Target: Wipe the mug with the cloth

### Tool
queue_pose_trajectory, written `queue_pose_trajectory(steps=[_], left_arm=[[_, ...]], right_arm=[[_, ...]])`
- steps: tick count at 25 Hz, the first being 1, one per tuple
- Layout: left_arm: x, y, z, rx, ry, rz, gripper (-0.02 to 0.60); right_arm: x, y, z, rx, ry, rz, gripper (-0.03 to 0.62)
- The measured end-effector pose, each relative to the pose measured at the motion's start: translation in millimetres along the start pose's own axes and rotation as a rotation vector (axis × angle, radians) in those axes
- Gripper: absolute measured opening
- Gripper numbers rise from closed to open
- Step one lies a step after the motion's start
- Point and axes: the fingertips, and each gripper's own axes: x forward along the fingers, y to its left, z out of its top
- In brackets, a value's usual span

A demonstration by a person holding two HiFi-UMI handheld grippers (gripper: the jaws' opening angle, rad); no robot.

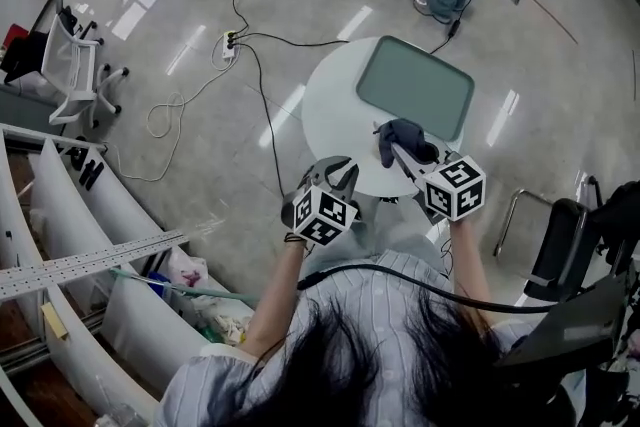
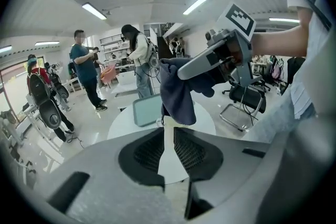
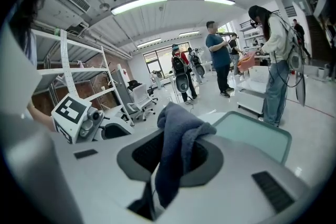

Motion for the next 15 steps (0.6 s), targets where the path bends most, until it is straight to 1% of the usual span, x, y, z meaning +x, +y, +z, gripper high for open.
queue_pose_trajectory(steps=[6,12,15], left_arm=[[-5.6,-7.6,-6.1,-0.028,-0.011,0.008,0.064],[-8.9,-16.2,0.5,-0.083,-0.036,0.018,0.063],[-10.9,-21.5,5.2,-0.094,-0.045,0.02,0.063]], right_arm=[[-10.3,13.5,-14.0,0.025,0.013,0.002,0.08],[-22.0,23.5,-20.7,0.029,0.023,0.019,0.08],[-28.5,30.1,-23.7,0.028,0.021,0.031,0.08]])
